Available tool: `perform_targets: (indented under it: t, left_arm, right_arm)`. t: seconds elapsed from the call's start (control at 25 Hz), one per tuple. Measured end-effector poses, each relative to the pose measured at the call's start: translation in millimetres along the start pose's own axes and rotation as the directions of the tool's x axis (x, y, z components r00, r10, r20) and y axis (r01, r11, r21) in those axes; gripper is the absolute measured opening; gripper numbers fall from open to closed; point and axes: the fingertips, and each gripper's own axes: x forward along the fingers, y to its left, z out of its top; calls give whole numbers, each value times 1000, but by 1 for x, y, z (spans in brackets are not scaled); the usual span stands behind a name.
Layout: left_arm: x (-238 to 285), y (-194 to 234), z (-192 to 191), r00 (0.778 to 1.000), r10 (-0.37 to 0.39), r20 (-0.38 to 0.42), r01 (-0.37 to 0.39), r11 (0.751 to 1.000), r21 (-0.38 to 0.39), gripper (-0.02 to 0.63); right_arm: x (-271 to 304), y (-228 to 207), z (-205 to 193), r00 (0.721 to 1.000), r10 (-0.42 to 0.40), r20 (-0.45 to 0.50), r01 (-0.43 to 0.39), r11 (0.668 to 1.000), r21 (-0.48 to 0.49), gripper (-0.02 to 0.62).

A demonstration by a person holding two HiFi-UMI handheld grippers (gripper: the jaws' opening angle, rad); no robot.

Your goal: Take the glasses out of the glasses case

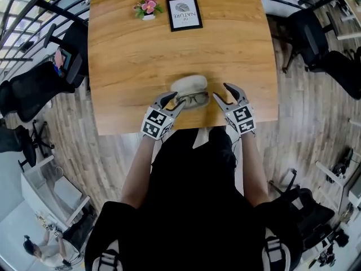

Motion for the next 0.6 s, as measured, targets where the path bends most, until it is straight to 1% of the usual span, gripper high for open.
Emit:
perform_targets:
  t: [0.2, 0.32, 0.4, 0.6]
  left_arm:
    - [19, 0, -10, 995, -69, -71, 72, 997, 38, 178]
    - [31, -1, -18, 988, -101, -117, 110, 991, 74, 176]
    - [38, 1, -24, 983, -114, -145, 130, 986, 102, 176]
    - [54, 2, -29, 971, -137, -197, 167, 975, 146, 175]
  right_arm:
    - [1, -5, -10, 999, -35, -18, 36, 999, 34, 230]
    - [-2, -8, -8, 999, -46, -6, 47, 996, 82, 229]
    - [-5, -11, -10, 999, -54, -4, 54, 993, 109, 229]
    - [-4, -22, -21, 996, -76, -37, 80, 990, 116, 229]
